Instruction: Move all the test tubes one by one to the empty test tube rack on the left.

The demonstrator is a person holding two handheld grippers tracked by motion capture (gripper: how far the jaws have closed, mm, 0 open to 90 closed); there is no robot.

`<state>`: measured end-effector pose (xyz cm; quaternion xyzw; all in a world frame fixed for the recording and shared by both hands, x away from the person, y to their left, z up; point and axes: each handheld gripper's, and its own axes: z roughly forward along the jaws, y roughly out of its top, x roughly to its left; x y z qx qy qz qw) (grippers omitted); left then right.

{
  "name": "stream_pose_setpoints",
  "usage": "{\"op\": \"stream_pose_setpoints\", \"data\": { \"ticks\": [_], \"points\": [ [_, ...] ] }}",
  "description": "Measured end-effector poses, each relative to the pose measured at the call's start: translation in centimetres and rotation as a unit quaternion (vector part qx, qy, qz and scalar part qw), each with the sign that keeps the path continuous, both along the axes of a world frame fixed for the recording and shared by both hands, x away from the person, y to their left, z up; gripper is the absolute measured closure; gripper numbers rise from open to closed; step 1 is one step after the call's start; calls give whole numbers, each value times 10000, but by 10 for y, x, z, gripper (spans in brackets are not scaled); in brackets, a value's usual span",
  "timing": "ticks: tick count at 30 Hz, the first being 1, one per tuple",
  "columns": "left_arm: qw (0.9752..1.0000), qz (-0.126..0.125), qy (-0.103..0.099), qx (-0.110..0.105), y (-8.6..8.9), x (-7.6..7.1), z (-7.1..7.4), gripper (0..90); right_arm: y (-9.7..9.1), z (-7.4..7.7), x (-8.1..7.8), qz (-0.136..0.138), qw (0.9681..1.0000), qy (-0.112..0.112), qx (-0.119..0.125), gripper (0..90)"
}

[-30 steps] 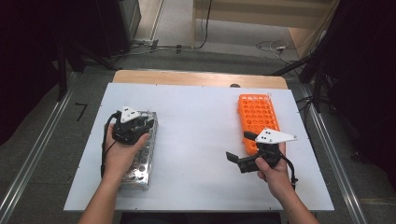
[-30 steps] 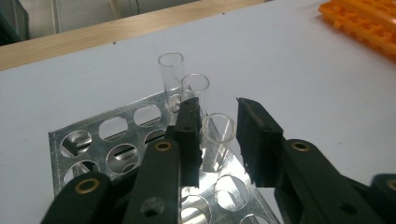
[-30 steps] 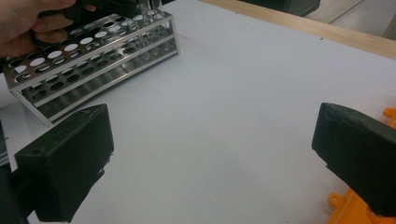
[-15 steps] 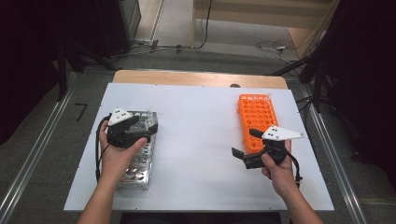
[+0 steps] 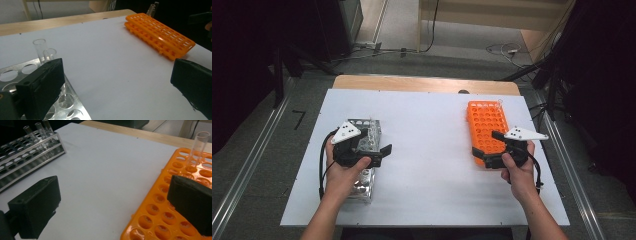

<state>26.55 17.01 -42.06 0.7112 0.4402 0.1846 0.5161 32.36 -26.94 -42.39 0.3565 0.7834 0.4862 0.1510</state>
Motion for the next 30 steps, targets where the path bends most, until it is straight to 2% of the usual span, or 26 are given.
{"op": "stream_pose_setpoints", "data": {
  "ticks": [12,18,21,26,30],
  "points": [
    [9998,-138,-120,8,-7,-7,5,0,-22,1,34,-373,9992,89,-123,0],
    [9997,-216,-142,-43,-10,-8,5,0,-34,4,57,-555,9982,214,-40,2],
    [9996,-237,-125,-29,-11,-8,5,0,-40,3,69,-700,9971,304,25,59],
    [9996,-265,-116,-34,-12,-8,5,0,-46,0,88,-1169,9926,330,-70,280],
    [9996,-275,-110,-38,-12,-8,5,0,-49,-4,102,-1298,9908,371,-96,400]
  ]
}}
